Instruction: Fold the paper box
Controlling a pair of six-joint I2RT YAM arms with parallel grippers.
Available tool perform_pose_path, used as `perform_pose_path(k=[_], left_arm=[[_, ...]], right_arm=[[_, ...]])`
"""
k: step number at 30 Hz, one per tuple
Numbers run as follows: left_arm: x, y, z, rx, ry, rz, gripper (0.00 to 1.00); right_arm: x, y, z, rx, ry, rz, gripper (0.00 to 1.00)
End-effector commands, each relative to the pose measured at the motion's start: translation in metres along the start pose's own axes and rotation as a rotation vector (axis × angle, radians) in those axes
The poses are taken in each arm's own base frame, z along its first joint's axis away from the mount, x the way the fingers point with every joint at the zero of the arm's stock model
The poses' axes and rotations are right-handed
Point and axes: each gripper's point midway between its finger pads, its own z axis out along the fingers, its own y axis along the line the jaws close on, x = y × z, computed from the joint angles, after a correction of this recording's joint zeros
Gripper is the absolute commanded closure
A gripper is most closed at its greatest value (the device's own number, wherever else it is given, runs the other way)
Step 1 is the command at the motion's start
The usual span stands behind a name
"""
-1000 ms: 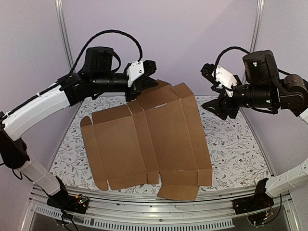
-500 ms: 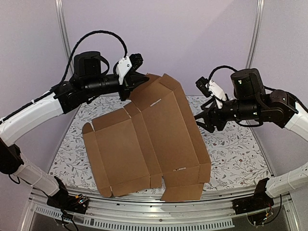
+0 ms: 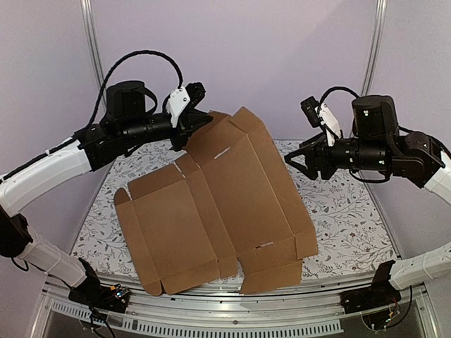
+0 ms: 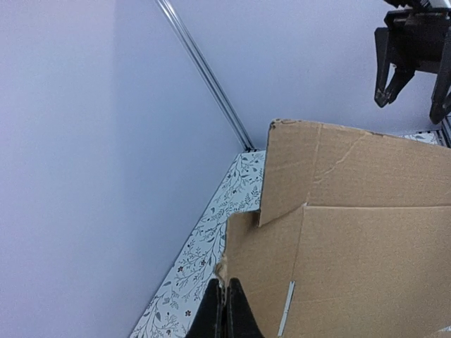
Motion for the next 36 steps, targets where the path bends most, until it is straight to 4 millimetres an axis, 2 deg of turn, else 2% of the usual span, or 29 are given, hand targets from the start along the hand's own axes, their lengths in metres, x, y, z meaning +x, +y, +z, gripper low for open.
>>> perform_pose_path(k=[1, 6, 10, 17, 23, 31, 33, 36], left_arm=[[-0.004, 0.013, -0.009, -0.053, -0.033, -0.019, 1.00], [-0.002, 0.016, -0.009, -0.060, -0.039, -0.034, 1.00], [0.000, 0.018, -0.010, -0.062, -0.040, -0.039, 1.00], [0.003, 0.017, -0.010, -0.060, -0.035, -0.041, 1.00], [0.007, 0.020, -0.010, -0.071, -0.026, -0.045, 1.00], [0.009, 0.019, -0.010, -0.069, -0.023, -0.058, 1.00], [0.010, 0.020, -0.011, -0.070, -0.022, -0.059, 1.00], [0.011, 0.020, -0.012, -0.074, -0.018, -0.062, 1.00]], right_arm=[[-0.025, 0.000, -0.021, -0.002, -0.081, 0.057, 0.38], [-0.022, 0.003, -0.013, -0.022, -0.057, 0.086, 0.39], [-0.010, -0.001, 0.005, 0.002, -0.006, 0.096, 0.40], [0.008, 0.001, 0.029, -0.002, 0.063, 0.119, 0.50], [0.019, 0.011, 0.035, -0.062, 0.090, 0.142, 0.59], [0.028, 0.010, 0.041, -0.060, 0.107, 0.156, 0.67], [0.028, 0.011, 0.042, -0.062, 0.110, 0.155, 0.72], [0.027, 0.012, 0.041, -0.069, 0.106, 0.156, 0.84]])
